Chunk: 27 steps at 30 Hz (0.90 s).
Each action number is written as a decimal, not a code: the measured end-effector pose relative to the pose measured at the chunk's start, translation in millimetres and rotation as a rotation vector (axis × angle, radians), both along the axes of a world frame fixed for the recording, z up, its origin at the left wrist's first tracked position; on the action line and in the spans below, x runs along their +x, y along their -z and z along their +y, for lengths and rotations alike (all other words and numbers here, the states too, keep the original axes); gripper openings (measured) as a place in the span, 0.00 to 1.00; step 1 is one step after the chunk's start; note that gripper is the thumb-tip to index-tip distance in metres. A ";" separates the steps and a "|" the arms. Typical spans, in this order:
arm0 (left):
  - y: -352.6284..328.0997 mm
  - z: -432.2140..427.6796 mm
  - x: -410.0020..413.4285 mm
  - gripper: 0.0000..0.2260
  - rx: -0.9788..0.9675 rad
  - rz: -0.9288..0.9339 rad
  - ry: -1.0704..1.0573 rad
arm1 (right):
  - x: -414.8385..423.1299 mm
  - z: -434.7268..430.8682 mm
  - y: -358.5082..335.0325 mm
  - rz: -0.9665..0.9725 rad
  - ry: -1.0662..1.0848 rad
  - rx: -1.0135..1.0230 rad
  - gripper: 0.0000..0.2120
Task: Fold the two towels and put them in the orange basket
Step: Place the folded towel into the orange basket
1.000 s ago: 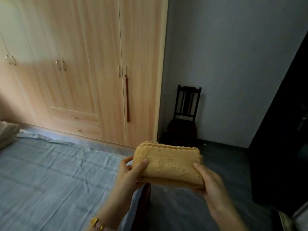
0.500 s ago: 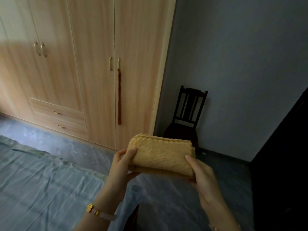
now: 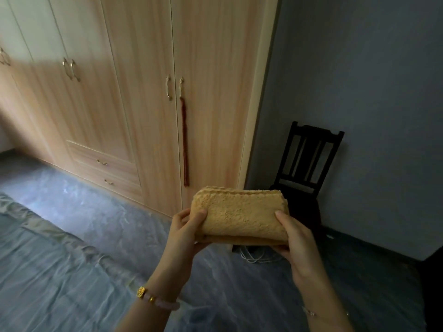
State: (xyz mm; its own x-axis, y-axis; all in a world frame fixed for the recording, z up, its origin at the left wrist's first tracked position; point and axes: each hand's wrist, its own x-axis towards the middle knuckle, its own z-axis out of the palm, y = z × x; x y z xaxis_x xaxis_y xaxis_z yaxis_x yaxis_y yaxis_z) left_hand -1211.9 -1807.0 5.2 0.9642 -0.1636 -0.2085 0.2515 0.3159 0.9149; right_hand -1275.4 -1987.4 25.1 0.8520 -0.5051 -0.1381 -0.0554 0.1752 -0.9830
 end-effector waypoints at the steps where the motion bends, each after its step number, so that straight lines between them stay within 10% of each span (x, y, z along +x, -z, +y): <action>1: 0.1 -7.4 9.0 0.20 0.000 -0.004 -0.022 | 13.8 -7.9 1.7 -0.004 -0.017 0.000 0.03; 12: 15.1 -93.3 136.3 0.19 0.024 0.026 -0.435 | 192.0 -93.1 11.9 0.067 -0.322 0.020 0.17; 27: 44.7 -36.5 248.8 0.17 0.036 0.096 -0.922 | 383.9 -30.0 38.4 0.092 -0.779 0.013 0.07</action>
State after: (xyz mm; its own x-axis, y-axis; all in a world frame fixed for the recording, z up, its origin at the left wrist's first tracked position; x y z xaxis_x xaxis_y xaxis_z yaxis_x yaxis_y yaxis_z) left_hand -963.1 -1843.5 -39.5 0.6884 0.6672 -0.2844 -0.0099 0.4006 0.9162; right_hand -891.5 -2017.5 -13.3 0.9449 0.2361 -0.2269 -0.2481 0.0638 -0.9666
